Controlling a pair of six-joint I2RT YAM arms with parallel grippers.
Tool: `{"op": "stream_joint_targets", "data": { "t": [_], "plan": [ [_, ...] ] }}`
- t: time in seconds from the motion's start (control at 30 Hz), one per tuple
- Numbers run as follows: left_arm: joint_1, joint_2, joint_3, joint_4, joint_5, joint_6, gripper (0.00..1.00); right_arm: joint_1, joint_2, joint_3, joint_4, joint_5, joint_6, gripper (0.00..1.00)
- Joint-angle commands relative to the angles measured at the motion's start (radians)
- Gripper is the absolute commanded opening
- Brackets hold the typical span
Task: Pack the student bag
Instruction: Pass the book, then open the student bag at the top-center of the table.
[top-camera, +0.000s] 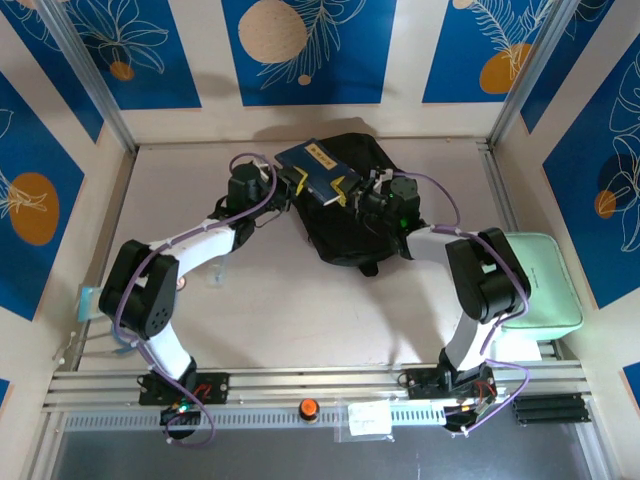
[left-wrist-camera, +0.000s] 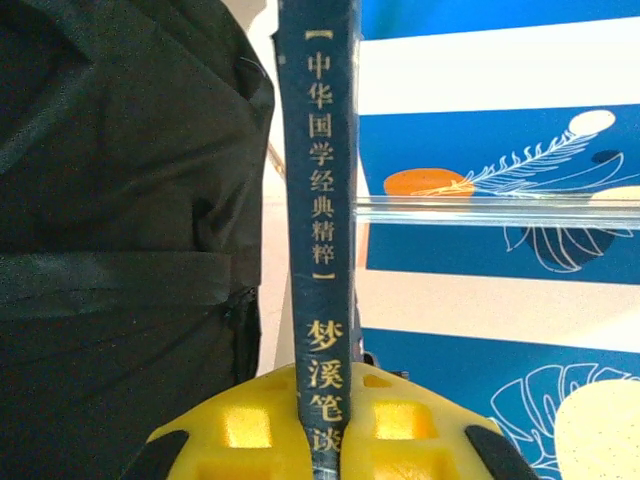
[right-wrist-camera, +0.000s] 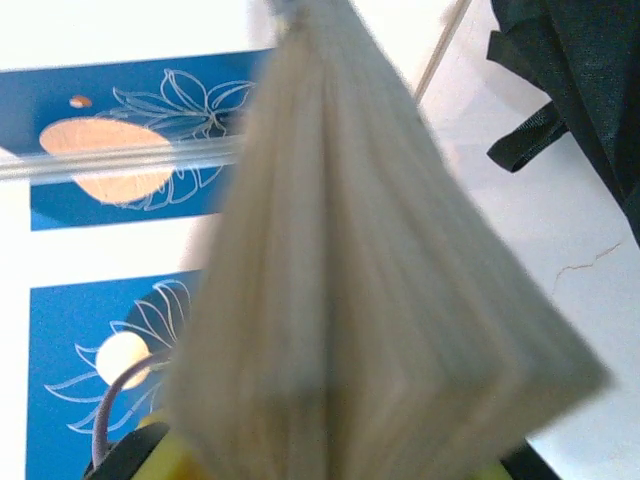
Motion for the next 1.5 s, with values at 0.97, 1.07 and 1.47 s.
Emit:
{"op": "stream_joint_targets", "data": {
  "t": [0.97, 1.07, 1.47],
  "plan": [
    [-0.344, 0.084, 0.327, -0.948, -0.131, 1.381, 0.69, -0.366, -0.438, 0.049, -1.051, 0.033, -0.593, 0.0],
    [-0.373, 0.141, 0.403, -1.017, -0.149, 1.483, 0.79, -0.38, -0.438, 0.038, -1.05, 0.023, -0.585, 0.0],
    [-0.383, 0.317, 0.647, -1.221, -0.054, 1.723, 0.69, -0.408, -0.455, -0.013, -1.014, 0.007, -0.565, 0.0]
  ]
}}
